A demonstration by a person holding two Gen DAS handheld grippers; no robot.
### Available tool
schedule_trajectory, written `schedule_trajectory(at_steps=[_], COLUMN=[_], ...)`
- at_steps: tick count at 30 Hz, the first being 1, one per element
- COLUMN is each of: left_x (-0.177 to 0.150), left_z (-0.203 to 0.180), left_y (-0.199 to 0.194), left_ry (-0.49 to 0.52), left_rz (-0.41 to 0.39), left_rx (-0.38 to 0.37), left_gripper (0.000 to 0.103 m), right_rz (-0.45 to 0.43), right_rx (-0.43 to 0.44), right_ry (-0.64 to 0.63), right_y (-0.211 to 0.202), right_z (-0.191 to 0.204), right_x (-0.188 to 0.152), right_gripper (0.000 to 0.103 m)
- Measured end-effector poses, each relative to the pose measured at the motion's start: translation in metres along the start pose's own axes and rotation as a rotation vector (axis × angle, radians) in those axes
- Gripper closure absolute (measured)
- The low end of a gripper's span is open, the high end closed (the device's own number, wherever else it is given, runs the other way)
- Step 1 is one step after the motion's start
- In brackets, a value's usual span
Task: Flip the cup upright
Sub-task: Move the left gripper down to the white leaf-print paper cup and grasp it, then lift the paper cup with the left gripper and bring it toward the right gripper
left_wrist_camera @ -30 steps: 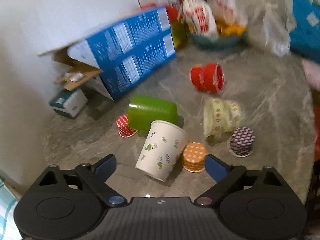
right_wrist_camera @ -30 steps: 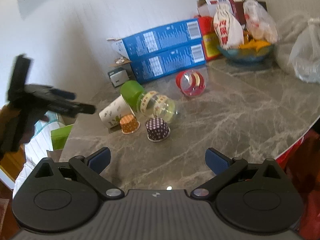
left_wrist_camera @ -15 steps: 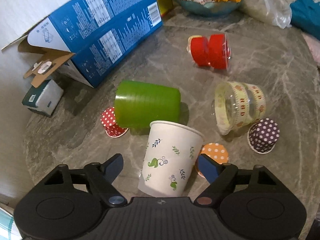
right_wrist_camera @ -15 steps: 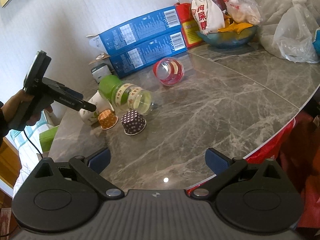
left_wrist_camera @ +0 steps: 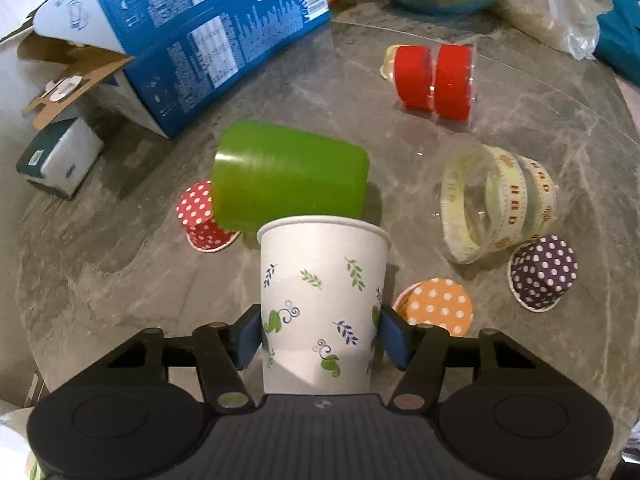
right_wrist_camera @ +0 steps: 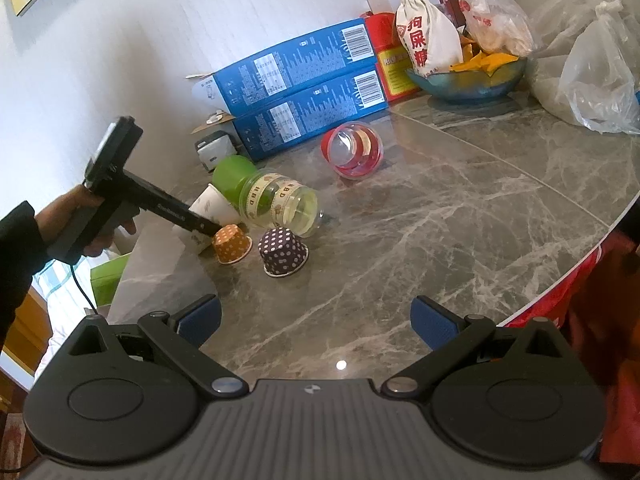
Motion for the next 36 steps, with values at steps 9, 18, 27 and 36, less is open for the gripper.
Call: schedule_trajectory(at_steps=[9,18,27,36], left_x=[-0.019,-0.098,-0.122,-0.118], left_z=[0.015,-0.052,-0.102,-0.113], left_y=[-0.047,-0.095,-0.075,-0.059], left_ry=[-0.174,-0.486,-0.680,-0.728], left_rz=[-0.079,-0.106,-0.061,-0.020], left_rx=[0.002,-0.144,-0.164,-0.165], left_gripper=[0.040,0.040,0.040,0.040], right_rz=[-0.027,0.005,0.003,0.016], right_rx=[0.023,0.051,0.040,0.034], right_ry=[0.022,0.052,0.063,0.070], right_y=[-0.005,-0.001,-0.020,-0.024], right_z=[0.003,0.006,0.002,0.000], right_x=[0.001,-0.012,-0.026,-0.033], right_gripper=[0.001,0.001,0.001,0.001])
Point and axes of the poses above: each gripper's, at about its wrist camera, not at the fingertips, and y roughly the way its jaws point, z to its left, x to its top, the point moved 6 cm from there along y, roughly the way its jaws point, and after that the axes turned 12 degrees about -y, right-handed, at the moved point
